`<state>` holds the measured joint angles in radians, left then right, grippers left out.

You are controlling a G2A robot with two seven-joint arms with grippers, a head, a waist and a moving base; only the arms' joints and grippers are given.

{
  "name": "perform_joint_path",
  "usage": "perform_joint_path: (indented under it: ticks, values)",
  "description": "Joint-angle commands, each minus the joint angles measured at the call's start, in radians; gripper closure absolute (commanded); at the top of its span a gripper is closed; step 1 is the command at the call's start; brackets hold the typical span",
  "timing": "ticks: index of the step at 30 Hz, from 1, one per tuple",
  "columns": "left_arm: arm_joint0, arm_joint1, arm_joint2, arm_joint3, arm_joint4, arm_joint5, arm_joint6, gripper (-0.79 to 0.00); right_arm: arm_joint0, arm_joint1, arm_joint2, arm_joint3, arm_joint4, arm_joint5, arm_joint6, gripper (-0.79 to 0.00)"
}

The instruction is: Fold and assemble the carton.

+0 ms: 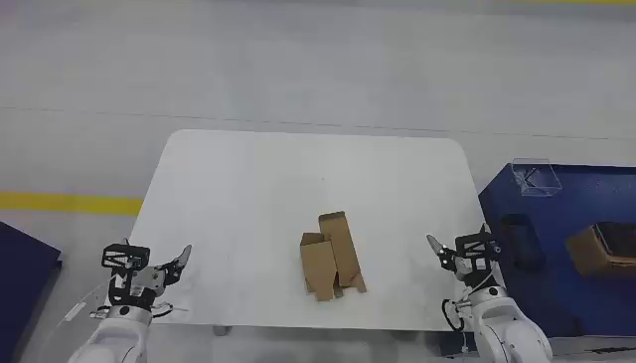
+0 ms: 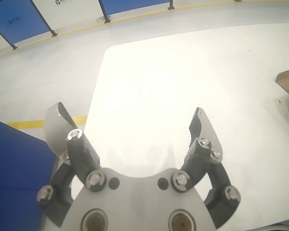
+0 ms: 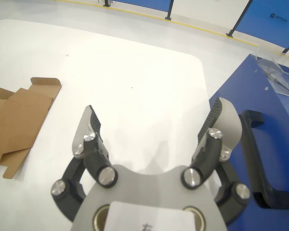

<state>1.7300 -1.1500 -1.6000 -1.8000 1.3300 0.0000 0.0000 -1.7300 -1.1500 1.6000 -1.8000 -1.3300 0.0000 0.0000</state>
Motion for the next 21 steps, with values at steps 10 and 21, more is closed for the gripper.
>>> perform_joint_path:
  ticks: [10,21]
  values:
    - [0.0,0.0,0.0,0.0,0.0,0.0,0.0,-0.784,0.0,0.0,0.0,0.0,0.0,0.0,0.0,-0.785]
    - [0.015,-0.004,-0.004,-0.061,-0.222,-0.107,-0.083,-0.785,0.0,0.0,0.0,0.0,0.0,0.0,0.0,-0.785]
